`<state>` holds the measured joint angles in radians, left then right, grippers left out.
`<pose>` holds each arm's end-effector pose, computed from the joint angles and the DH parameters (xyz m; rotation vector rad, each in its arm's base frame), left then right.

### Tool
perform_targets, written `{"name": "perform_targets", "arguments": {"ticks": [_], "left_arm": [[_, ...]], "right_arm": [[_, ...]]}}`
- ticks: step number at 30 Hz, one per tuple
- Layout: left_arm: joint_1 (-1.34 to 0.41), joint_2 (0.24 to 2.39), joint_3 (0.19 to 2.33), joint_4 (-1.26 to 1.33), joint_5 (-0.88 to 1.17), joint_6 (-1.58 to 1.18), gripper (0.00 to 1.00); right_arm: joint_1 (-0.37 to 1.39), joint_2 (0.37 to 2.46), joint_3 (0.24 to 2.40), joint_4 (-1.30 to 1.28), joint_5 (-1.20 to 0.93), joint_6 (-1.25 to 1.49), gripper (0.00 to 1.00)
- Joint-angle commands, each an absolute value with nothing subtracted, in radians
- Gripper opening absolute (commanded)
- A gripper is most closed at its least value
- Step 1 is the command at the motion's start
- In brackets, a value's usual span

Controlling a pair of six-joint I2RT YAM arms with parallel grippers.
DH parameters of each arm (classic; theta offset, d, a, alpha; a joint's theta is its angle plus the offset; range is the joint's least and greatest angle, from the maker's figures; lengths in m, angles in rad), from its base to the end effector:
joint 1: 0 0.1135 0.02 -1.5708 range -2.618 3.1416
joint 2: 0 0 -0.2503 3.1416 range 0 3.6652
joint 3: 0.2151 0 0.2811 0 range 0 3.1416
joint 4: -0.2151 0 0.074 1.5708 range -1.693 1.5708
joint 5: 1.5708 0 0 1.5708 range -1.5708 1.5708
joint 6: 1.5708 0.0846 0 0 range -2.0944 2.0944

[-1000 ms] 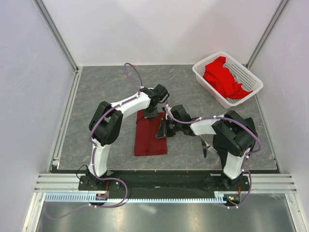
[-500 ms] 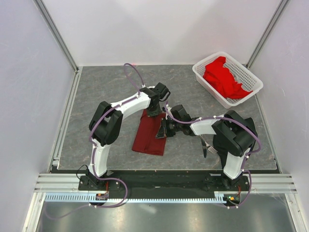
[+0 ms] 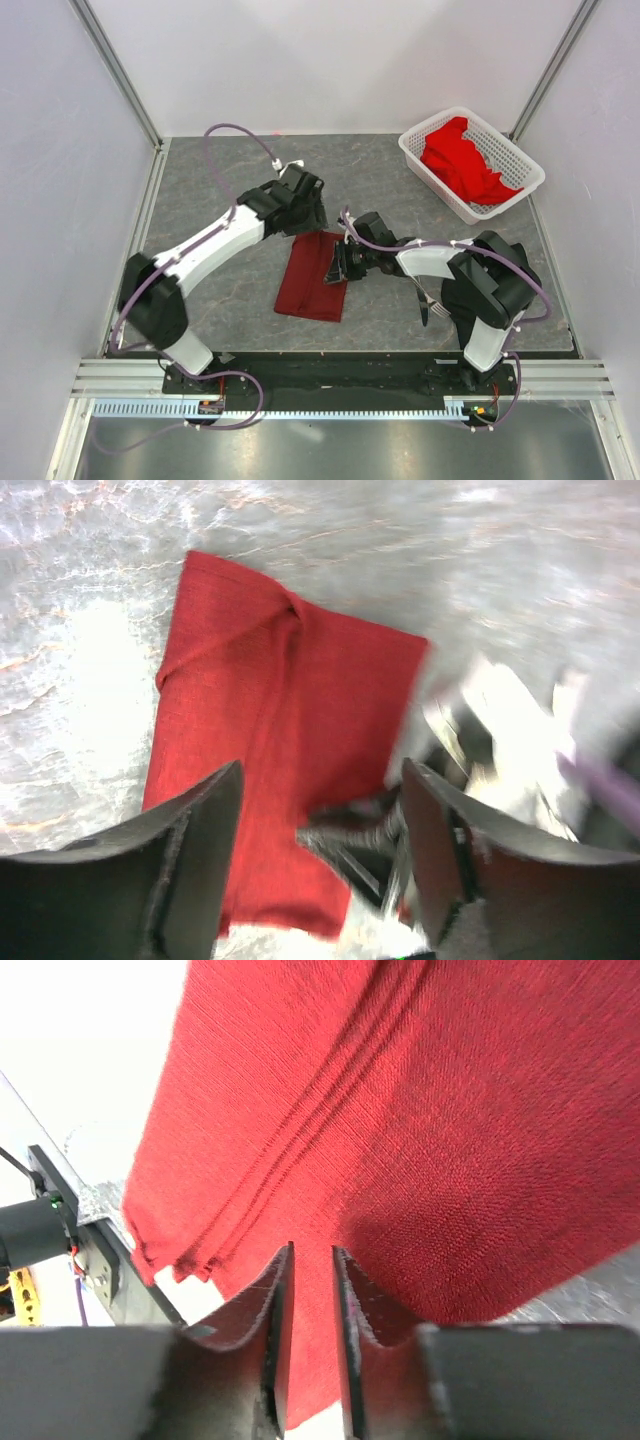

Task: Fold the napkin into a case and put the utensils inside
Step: Fold the 2/3-rectangle-folded napkin at the center of the board.

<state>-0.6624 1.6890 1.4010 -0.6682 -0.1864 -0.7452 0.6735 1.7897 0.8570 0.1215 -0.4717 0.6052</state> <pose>0.3412 -0.2462 0.2132 -0.1801 2.5303 -0.3400 0.2801 0.2727 0.0647 -0.3355 2.5703 1.1122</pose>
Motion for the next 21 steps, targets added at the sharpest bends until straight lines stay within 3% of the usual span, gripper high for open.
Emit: {"name": "perform_targets", "arguments": {"ticks": [1,7,13,21], "left_arm": [[-0.661,1.53,1.238,-0.638,-0.097,-0.641,0.66],[-0.675,1.338,0.954,-0.552,0.024,-0.673,0.67],[-0.722,1.284,0.836,-0.538,-0.03,-0.699,0.68],[-0.802,1.319,0.799,-0.511,-0.075,-0.723,0.63]], "right_arm": [[0.65,1.71,0.968,0.015,-0.425,0.562,0.31],[0.597,1.801,1.143,-0.072,-0.402,0.517,0.4],[0.584,1.934,1.311,-0.138,-0.358,0.488,0.65],[0.581,2.011,1.374,-0.163,-0.35,0.476,0.71]]}}
